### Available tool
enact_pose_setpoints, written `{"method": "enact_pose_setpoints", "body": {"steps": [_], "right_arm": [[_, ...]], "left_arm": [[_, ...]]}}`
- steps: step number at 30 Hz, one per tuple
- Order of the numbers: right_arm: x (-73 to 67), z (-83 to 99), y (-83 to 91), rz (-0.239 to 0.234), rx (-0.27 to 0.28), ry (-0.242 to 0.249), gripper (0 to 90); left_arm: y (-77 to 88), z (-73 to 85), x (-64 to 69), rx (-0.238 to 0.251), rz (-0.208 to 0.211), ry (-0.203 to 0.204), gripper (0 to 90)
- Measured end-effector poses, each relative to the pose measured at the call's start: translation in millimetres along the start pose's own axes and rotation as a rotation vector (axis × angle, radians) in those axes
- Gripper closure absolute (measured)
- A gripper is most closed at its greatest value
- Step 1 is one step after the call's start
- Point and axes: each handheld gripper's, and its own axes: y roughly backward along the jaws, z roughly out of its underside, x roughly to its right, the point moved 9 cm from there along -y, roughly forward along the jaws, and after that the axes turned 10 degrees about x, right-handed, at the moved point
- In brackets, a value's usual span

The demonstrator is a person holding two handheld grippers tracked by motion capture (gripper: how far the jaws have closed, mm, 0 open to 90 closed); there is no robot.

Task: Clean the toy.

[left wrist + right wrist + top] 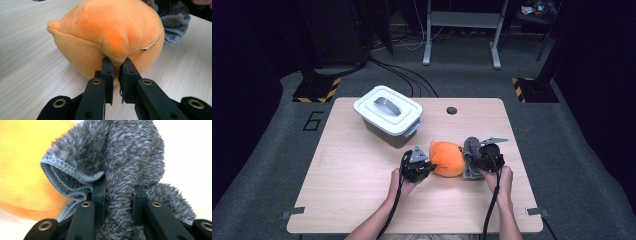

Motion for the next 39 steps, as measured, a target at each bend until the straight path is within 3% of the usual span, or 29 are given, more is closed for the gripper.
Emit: {"method": "enact_pose_setpoints", "body": {"steps": [5, 8, 11, 15, 18, 23, 27, 30, 32, 39], "right_arm": [[9.6, 18.1, -11.3, 0.006, -0.058, -0.035, 70.4], [11.0, 14.0, -4.8, 0.018, -0.036, -0.032, 70.4], [8.7, -1.1, 11.8, 0.023, 0.016, -0.013, 70.5], [-9.8, -26.0, 34.9, -0.010, 0.076, 0.034, 70.4], [-33.4, -42.8, 42.4, -0.045, 0.094, 0.109, 70.4], [-72.1, -59.8, 35.3, -0.096, 0.095, 0.197, 70.3], [-99.6, -61.7, 21.9, -0.133, 0.061, 0.253, 70.2], [-105.7, -57.1, 8.5, -0.128, 0.040, 0.290, 70.4], [-104.8, -55.4, 6.1, -0.135, 0.045, 0.274, 70.5], [-98.0, -52.4, 11.4, -0.118, 0.046, 0.269, 70.6]], "left_arm": [[1.0, 1.7, -3.0, 0.006, 0.002, -0.008, 82.4], [1.5, 2.1, -2.8, 0.006, 0.003, -0.013, 82.4], [2.4, 1.8, -1.8, 0.000, 0.009, -0.019, 82.4], [1.4, -0.5, 1.2, 0.007, 0.007, -0.040, 82.4], [0.6, -2.7, 3.3, 0.009, 0.005, -0.050, 82.4], [-0.1, -5.1, 6.2, 0.003, 0.012, -0.064, 82.4], [0.2, -6.6, 6.9, 0.000, 0.014, -0.089, 82.4], [0.0, -4.9, 6.3, -0.016, 0.010, -0.091, 82.4], [0.0, -4.1, 6.3, -0.011, 0.014, -0.066, 82.4], [-1.1, -4.4, 6.0, -0.006, 0.006, -0.066, 82.6]]}}
